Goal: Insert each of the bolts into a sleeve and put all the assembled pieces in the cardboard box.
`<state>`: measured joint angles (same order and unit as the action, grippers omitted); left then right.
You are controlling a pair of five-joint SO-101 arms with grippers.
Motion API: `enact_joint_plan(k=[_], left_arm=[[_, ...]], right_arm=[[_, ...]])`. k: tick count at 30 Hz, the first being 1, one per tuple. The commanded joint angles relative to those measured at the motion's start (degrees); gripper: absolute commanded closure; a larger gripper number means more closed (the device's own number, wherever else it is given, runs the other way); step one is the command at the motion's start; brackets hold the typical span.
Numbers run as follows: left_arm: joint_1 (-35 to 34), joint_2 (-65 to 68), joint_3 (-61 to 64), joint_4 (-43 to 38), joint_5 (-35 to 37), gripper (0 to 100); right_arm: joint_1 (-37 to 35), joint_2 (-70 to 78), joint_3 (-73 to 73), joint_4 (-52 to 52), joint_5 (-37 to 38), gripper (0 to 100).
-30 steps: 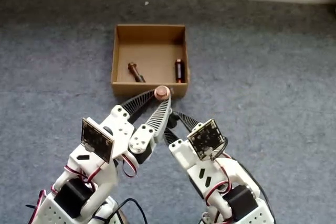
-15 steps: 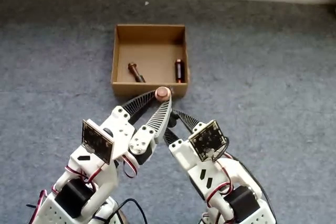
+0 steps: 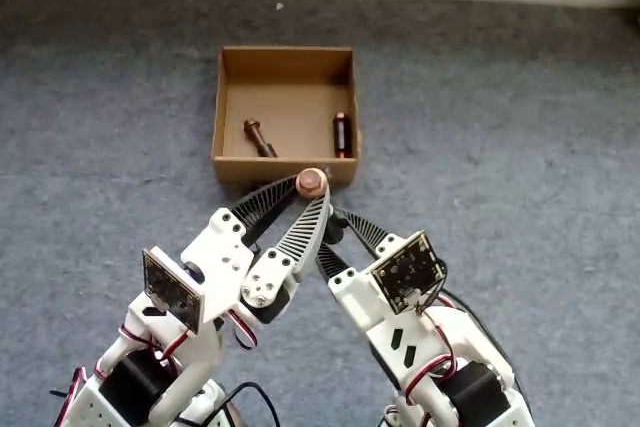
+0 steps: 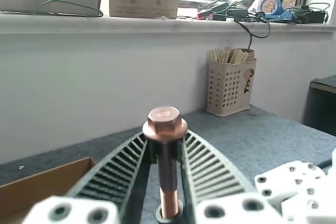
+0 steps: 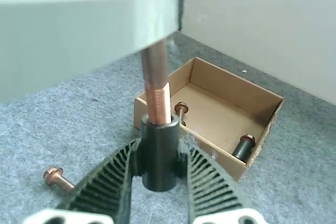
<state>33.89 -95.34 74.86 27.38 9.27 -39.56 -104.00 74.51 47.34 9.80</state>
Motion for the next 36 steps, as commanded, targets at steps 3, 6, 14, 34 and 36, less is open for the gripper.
enact_joint_plan(k=[3,6,14,34,36], left_arm=[[-0.1,0.5,1.5,0.1,0.4,100],[-1.5,0.5,1.5,0.1,0.4,97],[-4.0,1.0,1.7,0.4,0.5,92],[-2.2,0.5,3.9,4.0,0.4,90],[-0.5,0.5,2.8,7.2,0.4,85]], right_arm=[[-0.4,-1.2,-8.2,-0.8,0.7,99.3],[-0.7,-1.2,-10.3,1.4,0.7,99.3],[-3.7,-1.2,-11.9,3.0,0.7,99.3],[-3.3,-1.2,-15.7,2.7,0.8,99.3],[-3.3,-1.2,-15.6,2.7,0.8,99.3]])
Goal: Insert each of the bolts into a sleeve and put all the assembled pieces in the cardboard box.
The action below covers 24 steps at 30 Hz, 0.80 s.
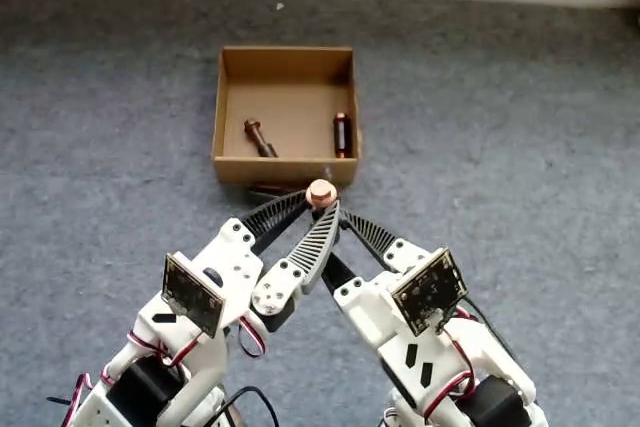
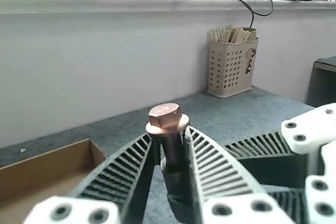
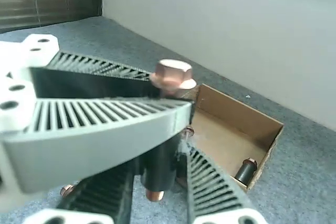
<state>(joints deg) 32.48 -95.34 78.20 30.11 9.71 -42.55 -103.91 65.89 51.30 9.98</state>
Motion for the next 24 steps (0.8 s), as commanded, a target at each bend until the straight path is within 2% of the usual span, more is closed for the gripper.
enact_joint_plan(k=[1,5,9,12,16,19,24], left_arm=[[1.4,0.5,-1.7,7.1,-0.1,83],[1.5,0.5,-7.6,16.9,-0.1,78],[1.3,0.5,-10.8,21.4,-0.3,77],[1.3,0.5,-11.7,22.1,-0.4,77],[1.3,0.4,-11.9,21.8,-0.5,78],[1.3,0.4,-11.8,21.8,-4.4,78],[1.3,0.4,-11.9,21.7,-5.5,78]], right_arm=[[-0.3,-1.3,-6.9,-1.3,0.6,99.3],[-0.3,-1.3,-6.7,-1.3,0.6,99.3],[-0.3,-1.3,-5.5,-1.2,0.6,99.3],[0.7,-1.3,-2.9,-1.2,0.6,99.3],[5.9,-1.3,1.4,-1.3,0.5,99.3],[8.7,-1.3,5.1,-1.5,0.5,99.3],[13.1,-1.3,13.2,-7.9,0.4,99.3]])
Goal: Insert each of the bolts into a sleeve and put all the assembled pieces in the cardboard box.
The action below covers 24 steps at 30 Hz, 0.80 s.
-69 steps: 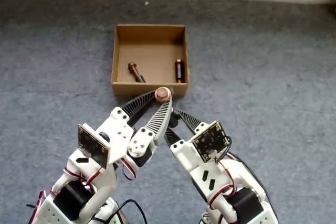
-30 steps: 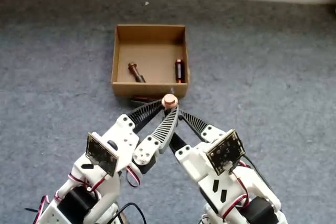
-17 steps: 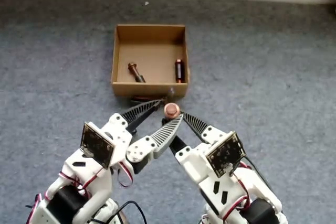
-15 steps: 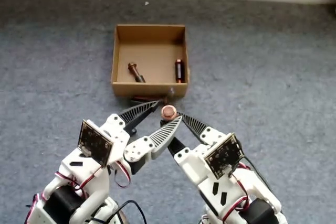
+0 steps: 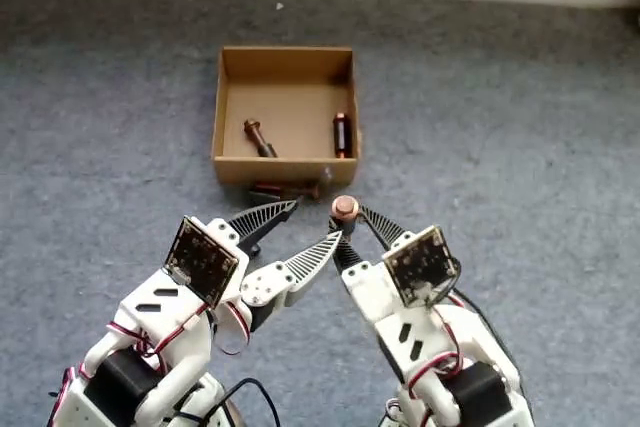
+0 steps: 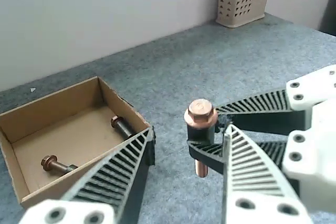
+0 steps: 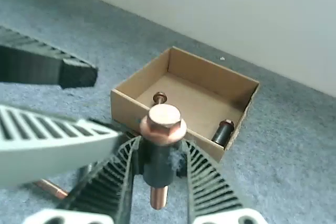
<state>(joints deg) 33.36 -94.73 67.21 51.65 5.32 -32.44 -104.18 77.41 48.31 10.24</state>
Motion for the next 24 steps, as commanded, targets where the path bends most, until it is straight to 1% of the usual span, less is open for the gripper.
enact_joint_plan(k=[1,5,8,11,15,17,19,24], left_arm=[[0.4,-0.2,-1.1,0.2,-1.2,78],[-0.1,-0.2,-4.8,1.4,-1.3,78],[-3.7,-0.2,-8.7,4.0,-1.3,78],[-9.1,-0.2,-10.7,5.9,-2.4,83],[-16.4,-0.3,-10.3,7.7,-8.6,94],[-19.9,-0.3,-9.2,8.8,-10.2,100],[-23.5,-0.3,-7.6,9.7,-10.4,99],[-32.2,-0.3,-0.9,9.7,-10.4,99]], right_arm=[[4.2,-1.0,3.5,-6.5,0.3,99.3],[7.8,-1.0,9.0,-12.7,0.2,99.3],[8.6,-1.0,10.9,-14.8,0.1,99.3],[8.7,-1.0,11.3,-14.9,0.0,99.3],[8.7,-1.0,11.4,-14.9,0.0,99.3],[8.7,-1.0,11.4,-14.9,0.0,99.3],[8.7,-0.9,11.4,-14.8,0.0,99.3],[8.7,-0.7,11.4,-14.7,0.0,99.3]])
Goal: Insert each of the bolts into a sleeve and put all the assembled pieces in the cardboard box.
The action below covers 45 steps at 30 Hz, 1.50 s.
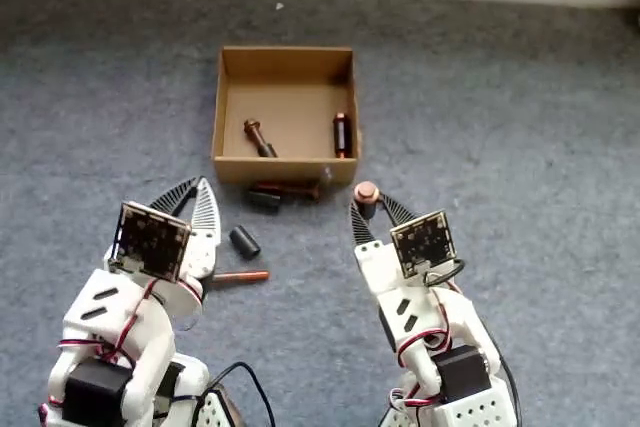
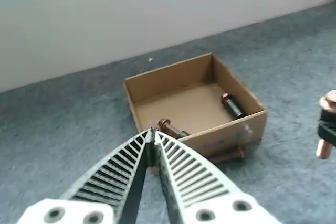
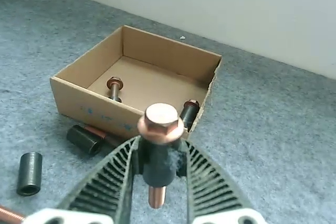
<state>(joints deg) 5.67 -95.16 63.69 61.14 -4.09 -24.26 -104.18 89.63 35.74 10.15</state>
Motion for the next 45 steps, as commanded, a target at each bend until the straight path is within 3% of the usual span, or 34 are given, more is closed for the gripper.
enact_joint_plan(k=[1,10,22,38,45], left_arm=[[-5.8,0.1,4.3,0.1,-1.0,99],[-15.5,0.1,19.4,-9.5,-1.1,99],[-15.9,0.1,29.8,-18.2,-1.1,99],[-16.0,0.2,29.8,-17.9,-1.1,99],[-16.0,0.2,29.8,-17.9,-1.2,99]], right_arm=[[0.6,-0.7,-0.8,-2.2,0.1,99.3],[0.3,-0.5,-1.0,-2.1,0.1,99.3],[0.2,2.1,-6.8,-2.3,0.4,99.2],[0.2,60.2,-48.2,-2.4,0.0,99.2],[0.3,78.5,-57.9,-14.9,0.0,99.2]])
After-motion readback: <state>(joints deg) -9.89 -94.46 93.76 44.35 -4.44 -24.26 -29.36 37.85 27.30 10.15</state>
